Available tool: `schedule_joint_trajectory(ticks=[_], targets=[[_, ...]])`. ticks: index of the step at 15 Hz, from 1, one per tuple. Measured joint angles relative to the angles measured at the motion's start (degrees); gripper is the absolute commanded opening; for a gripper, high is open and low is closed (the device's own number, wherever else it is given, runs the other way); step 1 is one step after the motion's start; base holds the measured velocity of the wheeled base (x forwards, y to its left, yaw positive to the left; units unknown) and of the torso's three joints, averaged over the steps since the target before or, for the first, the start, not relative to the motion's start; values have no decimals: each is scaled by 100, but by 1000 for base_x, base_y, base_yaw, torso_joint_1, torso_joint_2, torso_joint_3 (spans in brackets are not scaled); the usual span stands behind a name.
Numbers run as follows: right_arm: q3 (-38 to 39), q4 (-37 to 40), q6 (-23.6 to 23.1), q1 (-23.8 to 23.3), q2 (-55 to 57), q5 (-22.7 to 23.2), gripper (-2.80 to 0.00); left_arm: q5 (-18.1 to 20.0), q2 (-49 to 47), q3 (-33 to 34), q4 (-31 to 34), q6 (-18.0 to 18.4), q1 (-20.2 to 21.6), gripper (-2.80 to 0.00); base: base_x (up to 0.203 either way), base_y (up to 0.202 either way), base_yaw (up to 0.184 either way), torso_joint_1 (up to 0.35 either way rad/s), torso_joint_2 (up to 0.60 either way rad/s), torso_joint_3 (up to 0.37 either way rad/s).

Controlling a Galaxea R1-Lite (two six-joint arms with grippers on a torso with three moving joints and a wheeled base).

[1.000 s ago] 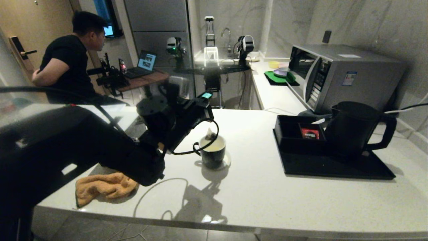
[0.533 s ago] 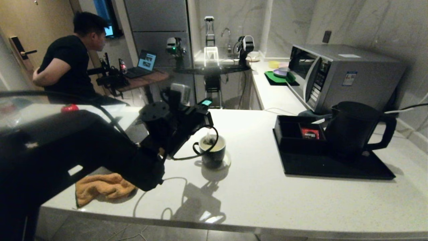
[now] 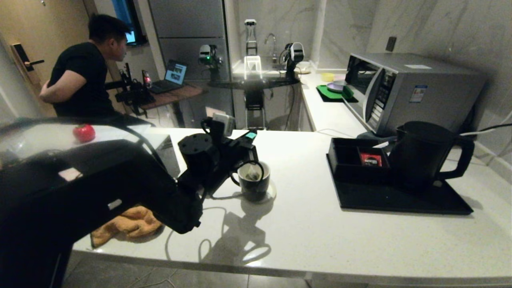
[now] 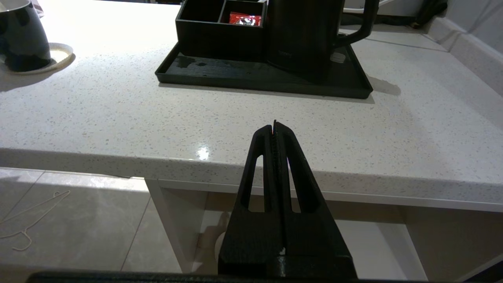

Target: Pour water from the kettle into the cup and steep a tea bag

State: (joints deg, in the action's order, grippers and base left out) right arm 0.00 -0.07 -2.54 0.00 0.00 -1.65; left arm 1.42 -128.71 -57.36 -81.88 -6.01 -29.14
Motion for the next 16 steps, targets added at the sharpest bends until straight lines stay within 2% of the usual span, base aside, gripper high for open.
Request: schedule_joint_trajectory(ticks=[7,16], targets=[[0,-1,10,0,0,0,-280,6,-237,7,-105,0,-33,-280,0,0,0,0,0,0],[-5,0,75,0,0,7,-280,6,-80,-33,-97,0,-51,-280,0,0,0,0,0,0]])
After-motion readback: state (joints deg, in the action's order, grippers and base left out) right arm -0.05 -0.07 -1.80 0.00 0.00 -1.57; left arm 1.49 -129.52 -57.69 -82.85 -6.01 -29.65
